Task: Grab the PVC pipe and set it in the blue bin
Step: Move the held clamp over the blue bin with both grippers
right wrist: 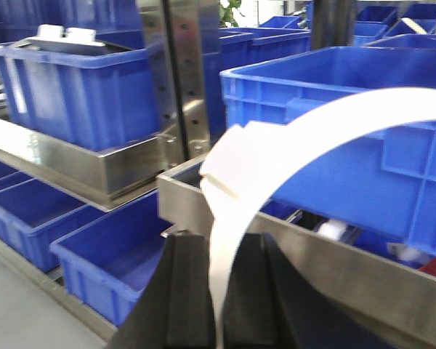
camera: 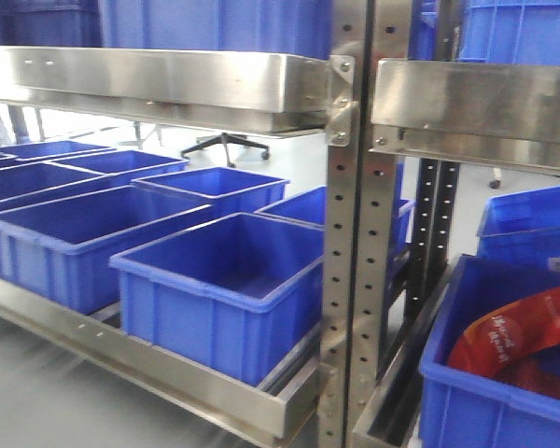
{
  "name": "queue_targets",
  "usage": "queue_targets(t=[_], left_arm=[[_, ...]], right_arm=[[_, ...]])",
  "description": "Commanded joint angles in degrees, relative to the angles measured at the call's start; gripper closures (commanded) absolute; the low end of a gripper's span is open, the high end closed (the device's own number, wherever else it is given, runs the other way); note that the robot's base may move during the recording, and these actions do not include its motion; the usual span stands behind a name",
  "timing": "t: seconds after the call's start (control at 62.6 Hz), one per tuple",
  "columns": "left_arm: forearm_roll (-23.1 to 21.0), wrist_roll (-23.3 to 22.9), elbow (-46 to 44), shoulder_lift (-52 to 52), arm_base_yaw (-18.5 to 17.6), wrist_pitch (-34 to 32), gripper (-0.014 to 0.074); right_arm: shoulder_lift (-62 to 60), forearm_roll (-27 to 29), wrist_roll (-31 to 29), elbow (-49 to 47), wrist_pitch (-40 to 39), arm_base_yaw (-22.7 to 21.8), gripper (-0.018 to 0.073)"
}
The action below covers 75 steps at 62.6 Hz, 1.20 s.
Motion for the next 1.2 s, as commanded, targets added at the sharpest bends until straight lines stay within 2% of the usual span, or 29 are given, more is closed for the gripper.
queue_targets(t=[0.0,1.182], left_arm=[[0.02,-0.13,-0.24,-0.27,-0.1,-1.59,0.0707],[0.02,-0.13,-0.24,-0.27,-0.1,-1.59,0.0707]], right_arm=[[-0.22,-0.2,-0.45,0.0,-1.71,-0.02,0.0727],[-0.22,-0.2,-0.45,0.0,-1.71,-0.02,0.0727]])
